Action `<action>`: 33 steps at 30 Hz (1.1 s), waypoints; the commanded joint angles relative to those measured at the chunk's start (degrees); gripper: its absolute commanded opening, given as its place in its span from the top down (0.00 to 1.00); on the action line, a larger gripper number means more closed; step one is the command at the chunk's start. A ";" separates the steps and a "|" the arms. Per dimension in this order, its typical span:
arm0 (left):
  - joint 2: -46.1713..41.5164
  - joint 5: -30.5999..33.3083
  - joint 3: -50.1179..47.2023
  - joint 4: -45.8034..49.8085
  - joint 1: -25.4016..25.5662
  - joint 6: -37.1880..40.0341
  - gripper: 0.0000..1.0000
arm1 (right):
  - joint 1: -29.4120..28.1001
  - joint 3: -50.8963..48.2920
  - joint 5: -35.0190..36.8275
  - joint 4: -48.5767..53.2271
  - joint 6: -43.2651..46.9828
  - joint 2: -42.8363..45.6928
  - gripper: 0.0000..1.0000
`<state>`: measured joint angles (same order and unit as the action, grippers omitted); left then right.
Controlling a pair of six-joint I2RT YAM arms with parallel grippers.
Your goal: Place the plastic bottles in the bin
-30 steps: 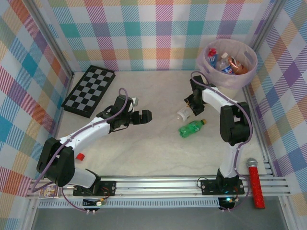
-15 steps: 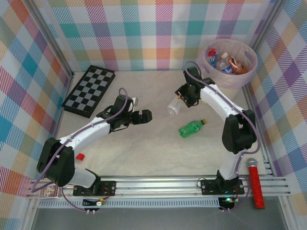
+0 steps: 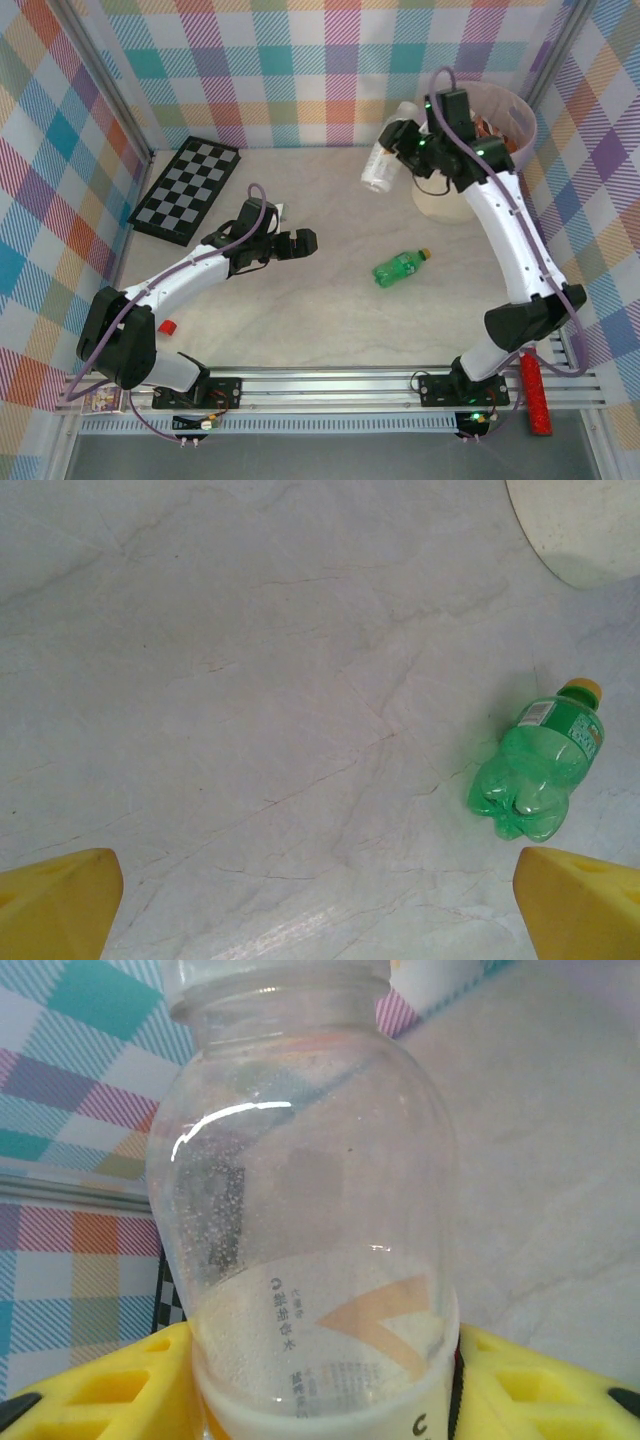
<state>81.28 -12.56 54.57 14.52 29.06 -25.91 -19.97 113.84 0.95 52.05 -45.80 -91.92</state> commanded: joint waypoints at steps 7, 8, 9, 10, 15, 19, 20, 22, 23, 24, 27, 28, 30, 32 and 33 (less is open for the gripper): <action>-0.59 -0.60 2.05 0.87 -0.49 0.44 0.00 | 16.79 11.22 -0.57 5.12 17.71 -2.56 0.55; -0.87 -0.54 2.21 0.94 -0.49 0.47 0.00 | 17.97 12.37 0.52 5.21 20.06 -3.73 0.55; -1.05 -0.47 2.40 2.71 -0.51 0.42 0.00 | 18.79 13.68 2.20 5.62 21.36 -4.99 0.55; -1.36 -0.52 2.50 3.04 -0.49 0.40 0.00 | 19.63 14.96 3.44 5.75 22.80 -6.38 0.54; -2.09 -0.36 3.59 4.48 -0.48 -0.02 0.00 | 22.59 18.60 7.57 4.49 27.83 -12.10 0.54; -2.50 0.37 5.10 6.61 -0.42 -0.06 0.00 | 23.92 20.02 10.09 3.25 30.41 -15.47 0.53; -2.76 0.74 5.37 6.89 -0.41 -0.39 0.00 | 24.08 20.54 11.25 3.51 31.72 -16.37 0.53; -3.06 1.10 6.56 8.11 -0.41 -0.63 0.00 | 24.18 21.61 13.16 4.34 33.44 -18.01 0.51; -3.48 1.39 6.99 8.28 -0.41 -0.89 0.00 | 24.25 22.03 13.91 4.79 34.05 -18.77 0.51; -4.01 1.95 6.92 8.07 -0.42 -1.43 0.00 | 24.26 22.43 14.23 5.11 34.72 -19.52 0.51; -5.77 2.78 6.27 6.70 -0.41 -2.44 0.00 | 24.18 23.38 14.29 5.99 36.30 -21.50 0.49; -6.24 2.87 6.23 6.73 -0.41 -2.43 0.00 | 24.25 23.83 14.11 6.44 36.78 -22.20 0.48; -6.61 3.20 6.22 7.71 -0.41 -2.02 0.00 | 24.19 24.97 14.06 7.33 37.06 -23.46 0.46; -7.15 3.26 5.68 7.87 -0.41 -1.86 0.00 | 24.19 25.12 14.12 7.71 37.34 -24.16 0.44; -7.32 3.15 5.27 7.46 -0.41 -1.84 0.00 | 24.21 25.11 14.20 7.81 37.41 -24.33 0.44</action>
<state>75.35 -10.20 59.57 20.97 29.06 -27.44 3.86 136.79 14.57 57.34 -10.52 -115.72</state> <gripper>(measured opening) 0.997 0.561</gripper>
